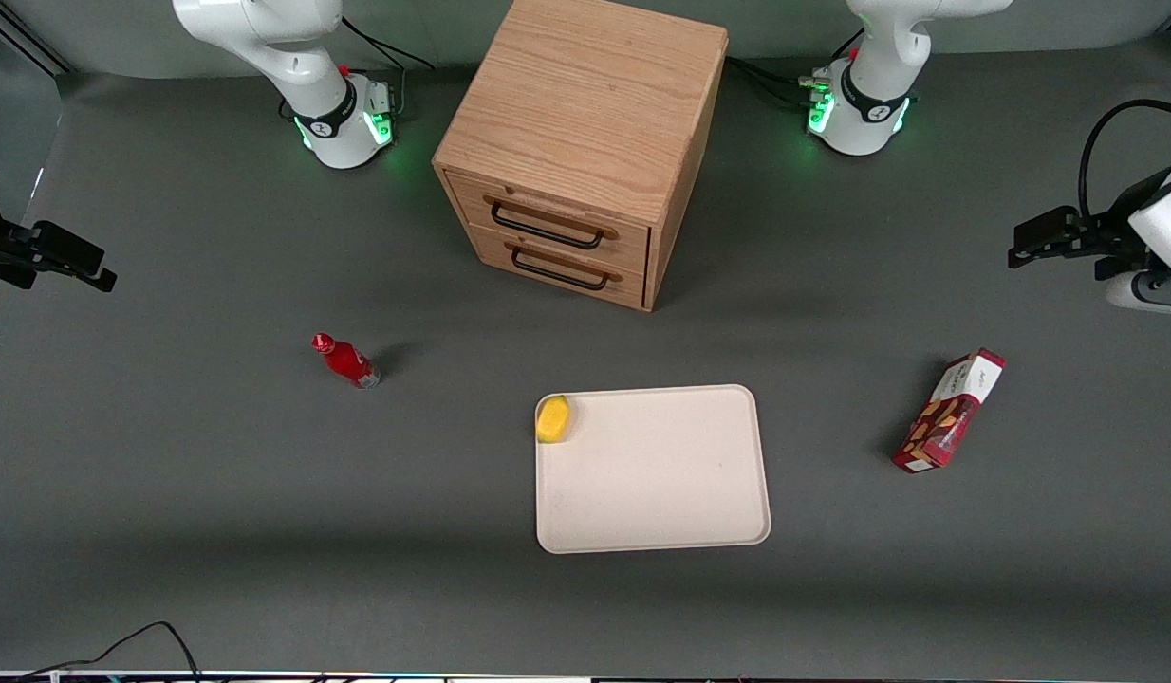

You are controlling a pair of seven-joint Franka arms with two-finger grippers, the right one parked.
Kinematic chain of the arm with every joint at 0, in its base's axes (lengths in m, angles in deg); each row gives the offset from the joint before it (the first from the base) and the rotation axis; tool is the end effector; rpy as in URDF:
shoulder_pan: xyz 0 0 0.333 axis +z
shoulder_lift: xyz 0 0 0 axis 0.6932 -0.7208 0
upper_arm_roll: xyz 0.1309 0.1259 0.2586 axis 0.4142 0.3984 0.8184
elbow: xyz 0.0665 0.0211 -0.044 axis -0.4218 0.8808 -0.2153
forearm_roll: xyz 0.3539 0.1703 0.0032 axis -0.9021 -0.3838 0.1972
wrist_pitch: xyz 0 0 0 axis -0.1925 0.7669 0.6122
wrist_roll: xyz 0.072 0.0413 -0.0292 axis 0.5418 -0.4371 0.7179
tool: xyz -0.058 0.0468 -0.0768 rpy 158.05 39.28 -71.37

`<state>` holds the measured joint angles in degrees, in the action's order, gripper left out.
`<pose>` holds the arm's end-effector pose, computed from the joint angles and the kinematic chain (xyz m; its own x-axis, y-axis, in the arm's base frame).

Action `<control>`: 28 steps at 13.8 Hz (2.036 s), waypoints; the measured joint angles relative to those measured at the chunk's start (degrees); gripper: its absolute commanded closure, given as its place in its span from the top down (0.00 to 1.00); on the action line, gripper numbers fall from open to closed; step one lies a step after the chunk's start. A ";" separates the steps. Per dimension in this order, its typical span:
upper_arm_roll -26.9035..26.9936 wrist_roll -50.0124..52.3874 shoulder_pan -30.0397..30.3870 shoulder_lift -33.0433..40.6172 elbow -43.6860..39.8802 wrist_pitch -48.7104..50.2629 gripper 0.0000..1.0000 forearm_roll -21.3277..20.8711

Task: Place red cookie box on tray
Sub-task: 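Move the left gripper over the red shortbread box and lower it, then close the left gripper on the end of the red shortbread box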

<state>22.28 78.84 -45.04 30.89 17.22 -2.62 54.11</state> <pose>0.5620 -0.0144 0.6070 0.9808 -0.1482 -0.1267 -0.1409 -0.9879 0.0648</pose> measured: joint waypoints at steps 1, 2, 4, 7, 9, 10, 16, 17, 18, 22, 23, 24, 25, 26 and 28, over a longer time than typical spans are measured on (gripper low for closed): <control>0.03 0.00 0.00 -0.01 -0.01 0.00 1.00 -0.18; 0.17 0.00 0.01 -0.01 -0.07 0.00 1.00 -0.52; 0.56 0.00 0.02 -0.04 -0.10 0.00 1.00 -0.90; 2.63 -4.10 0.06 -1.33 0.20 -1.37 1.00 -2.72; 5.47 -14.13 0.18 -4.04 1.72 -5.93 1.00 -3.32; 6.72 -19.22 0.36 -6.04 3.29 -9.55 1.00 -3.30; 5.46 -29.08 0.40 -20.14 16.29 -39.45 0.99 -0.31; 4.72 -29.08 0.24 -21.58 19.04 -45.33 0.50 -0.14; 4.27 -29.08 0.03 -22.83 21.67 -50.62 0.00 0.05; 4.23 -29.08 0.08 -25.38 25.06 -57.30 0.00 2.15; 4.34 -29.08 0.12 -25.14 24.82 -56.98 0.00 2.37; 4.41 -29.08 0.12 -24.80 24.30 -55.87 0.00 2.46; 4.46 -29.08 0.12 -24.33 23.07 -53.13 0.00 2.54; 4.47 -28.97 0.13 -23.80 21.01 -48.85 0.00 2.73; 4.47 -26.72 0.12 -22.03 14.77 -37.30 0.00 3.06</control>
<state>26.74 52.13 -44.92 8.86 31.99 -39.92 57.18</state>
